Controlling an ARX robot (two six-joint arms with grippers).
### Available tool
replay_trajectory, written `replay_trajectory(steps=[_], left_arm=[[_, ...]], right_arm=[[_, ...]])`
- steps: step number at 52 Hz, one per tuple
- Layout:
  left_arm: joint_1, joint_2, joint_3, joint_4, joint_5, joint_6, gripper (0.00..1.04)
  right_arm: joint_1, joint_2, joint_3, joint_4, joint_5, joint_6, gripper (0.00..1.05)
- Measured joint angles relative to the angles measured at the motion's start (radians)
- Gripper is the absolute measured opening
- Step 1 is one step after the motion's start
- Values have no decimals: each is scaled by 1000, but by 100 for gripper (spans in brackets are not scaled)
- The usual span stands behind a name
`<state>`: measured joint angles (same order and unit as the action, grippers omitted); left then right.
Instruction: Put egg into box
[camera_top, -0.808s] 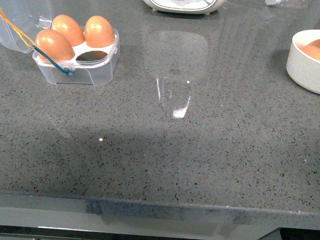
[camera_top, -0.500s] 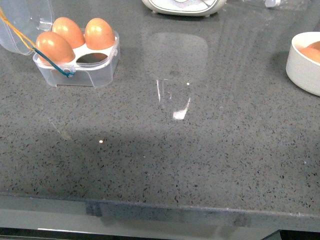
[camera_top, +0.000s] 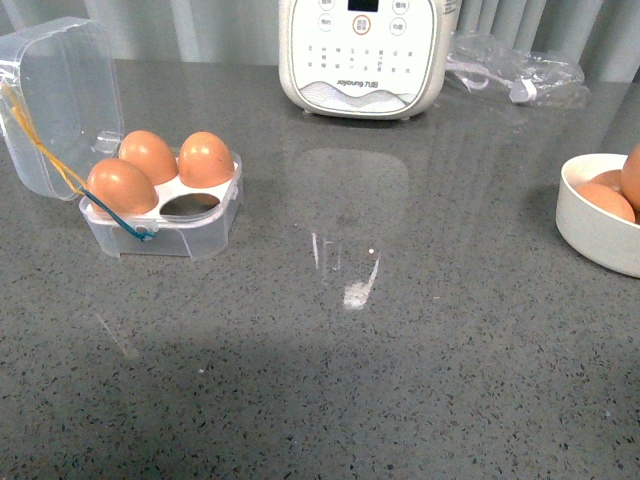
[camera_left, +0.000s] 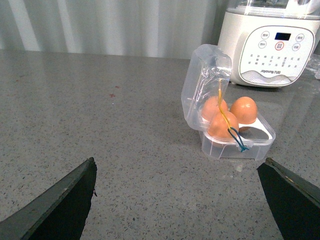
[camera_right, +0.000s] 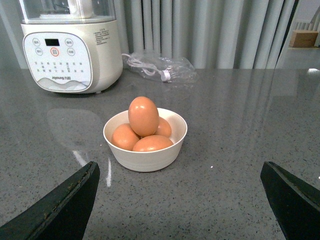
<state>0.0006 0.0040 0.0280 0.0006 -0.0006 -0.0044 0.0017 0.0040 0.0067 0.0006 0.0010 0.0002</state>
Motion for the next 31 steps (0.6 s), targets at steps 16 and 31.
replay_trajectory(steps=[16, 31], left_arm=[[0, 0, 0, 0, 0, 0, 98], [0, 0, 0, 0, 0, 0, 98]], right_arm=[[0, 0, 0, 0, 0, 0, 98], [0, 0, 0, 0, 0, 0, 98]])
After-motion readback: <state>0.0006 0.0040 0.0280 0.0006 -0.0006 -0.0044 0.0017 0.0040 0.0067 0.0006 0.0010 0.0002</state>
